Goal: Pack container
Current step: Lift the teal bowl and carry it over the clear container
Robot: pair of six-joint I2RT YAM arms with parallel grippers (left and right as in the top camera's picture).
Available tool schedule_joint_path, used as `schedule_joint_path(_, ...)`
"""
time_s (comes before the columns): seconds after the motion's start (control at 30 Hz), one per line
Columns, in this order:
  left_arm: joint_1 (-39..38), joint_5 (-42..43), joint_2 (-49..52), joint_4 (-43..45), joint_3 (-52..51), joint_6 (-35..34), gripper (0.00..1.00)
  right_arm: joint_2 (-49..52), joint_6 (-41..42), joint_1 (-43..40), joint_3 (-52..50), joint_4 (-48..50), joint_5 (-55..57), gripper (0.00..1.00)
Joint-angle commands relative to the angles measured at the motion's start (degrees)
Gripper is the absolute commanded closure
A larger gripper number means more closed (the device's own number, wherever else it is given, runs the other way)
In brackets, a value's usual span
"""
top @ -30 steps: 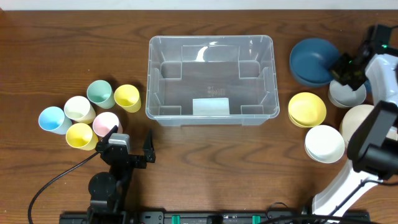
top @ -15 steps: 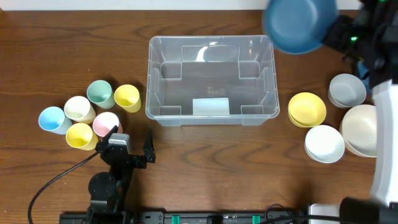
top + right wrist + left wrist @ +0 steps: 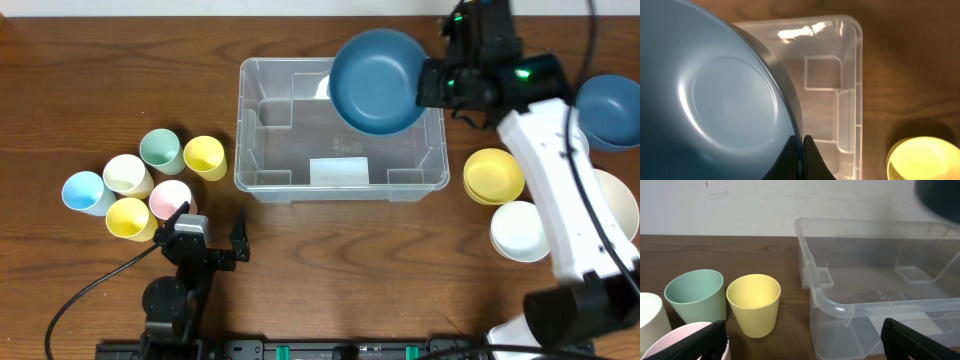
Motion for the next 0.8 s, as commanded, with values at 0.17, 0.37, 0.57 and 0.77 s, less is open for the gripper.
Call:
schedule_joint_path(0.17, 0.2, -0.3, -0.3, -0.6, -1.7, 1.0, 0.02, 8.2, 1.2, 0.8, 0.2, 0.4, 5.1, 0.99)
schedule_joint_path(0.37, 0.2, -0.3, -0.3, -0.6, -1.7, 1.0, 0.02, 12.5, -0.1, 0.9, 0.2, 3.0, 8.7, 0.99)
schedule_joint_path(0.57, 0.2, -0.3, -0.3, -0.6, -1.7, 1.0, 0.02, 15.1, -0.2, 0.9, 0.1, 5.1, 9.3, 0.99)
schedule_joint_path(0.77, 0.2, -0.3, -0.3, -0.6, -1.7, 1.0, 0.02, 16.1, -0.3, 0.9, 0.1, 6.4, 9.3, 0.99)
